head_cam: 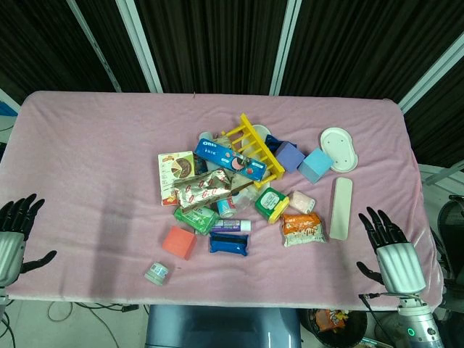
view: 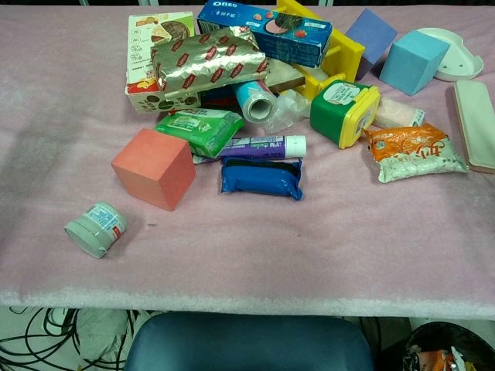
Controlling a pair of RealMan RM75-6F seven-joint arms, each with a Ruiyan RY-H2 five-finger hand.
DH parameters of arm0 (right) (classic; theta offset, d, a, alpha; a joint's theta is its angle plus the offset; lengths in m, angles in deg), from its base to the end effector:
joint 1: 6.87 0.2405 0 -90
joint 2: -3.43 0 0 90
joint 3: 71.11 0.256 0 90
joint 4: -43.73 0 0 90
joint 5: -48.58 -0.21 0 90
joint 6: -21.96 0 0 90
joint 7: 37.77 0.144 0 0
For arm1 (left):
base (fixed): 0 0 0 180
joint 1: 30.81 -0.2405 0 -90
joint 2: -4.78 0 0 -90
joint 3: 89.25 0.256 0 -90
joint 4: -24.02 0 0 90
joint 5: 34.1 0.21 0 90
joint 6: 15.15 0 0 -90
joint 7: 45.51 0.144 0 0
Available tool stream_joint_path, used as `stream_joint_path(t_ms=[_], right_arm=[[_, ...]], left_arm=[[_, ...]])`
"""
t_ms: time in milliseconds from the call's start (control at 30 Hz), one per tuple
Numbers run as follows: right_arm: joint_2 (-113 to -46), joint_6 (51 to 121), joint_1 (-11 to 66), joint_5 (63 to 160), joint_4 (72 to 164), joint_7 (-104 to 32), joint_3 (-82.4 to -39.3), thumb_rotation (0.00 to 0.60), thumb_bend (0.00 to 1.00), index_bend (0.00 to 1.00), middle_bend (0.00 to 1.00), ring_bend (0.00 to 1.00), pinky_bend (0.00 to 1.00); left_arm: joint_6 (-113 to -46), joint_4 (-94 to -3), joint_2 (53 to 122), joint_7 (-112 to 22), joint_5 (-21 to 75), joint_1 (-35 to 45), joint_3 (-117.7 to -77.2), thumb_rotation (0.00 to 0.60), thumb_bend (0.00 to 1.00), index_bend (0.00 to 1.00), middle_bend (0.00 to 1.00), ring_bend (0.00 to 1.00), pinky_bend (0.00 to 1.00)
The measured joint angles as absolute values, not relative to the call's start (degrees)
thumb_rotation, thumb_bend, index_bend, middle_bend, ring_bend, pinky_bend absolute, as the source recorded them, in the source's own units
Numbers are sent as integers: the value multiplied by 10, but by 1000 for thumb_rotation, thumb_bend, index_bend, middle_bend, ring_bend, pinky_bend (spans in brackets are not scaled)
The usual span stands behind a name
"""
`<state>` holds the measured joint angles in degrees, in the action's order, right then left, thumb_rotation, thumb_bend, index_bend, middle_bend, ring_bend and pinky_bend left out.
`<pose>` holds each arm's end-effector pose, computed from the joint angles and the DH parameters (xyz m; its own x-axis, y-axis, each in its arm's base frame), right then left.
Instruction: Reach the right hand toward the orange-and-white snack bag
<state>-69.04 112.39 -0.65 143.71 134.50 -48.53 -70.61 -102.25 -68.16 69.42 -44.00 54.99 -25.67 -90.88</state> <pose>-0.2742 -0.1760 0.1151 0.4544 0.0823 0.8870 -0.8686 -0.1801 0.4617 -0.3025 0.1777 0.1551 0.4173 -0.0149 0.9087 0.9063 -0.0673 -0.4173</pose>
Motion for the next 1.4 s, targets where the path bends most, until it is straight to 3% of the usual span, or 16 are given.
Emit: stream_joint_path(t_ms=[633, 933, 1400], right_arm=[[-691, 1117, -7, 1439, 1348, -484, -704, 600, 131, 0, 0, 0, 234], [-707, 1070, 11, 1429, 1368, -500, -703, 600, 146, 0, 0, 0, 234], [-837, 952, 84, 1354, 1342, -572, -661, 600, 224, 77, 47, 37, 263]], left_arm=[[-1026, -681, 695, -441, 552, -258, -909, 600, 0, 0, 0, 0, 0], [-1023, -682, 694, -441, 549, -257, -910, 600, 0, 0, 0, 0, 0], [-1012, -682, 694, -444, 538, -253, -912, 600, 0, 0, 0, 0, 0]])
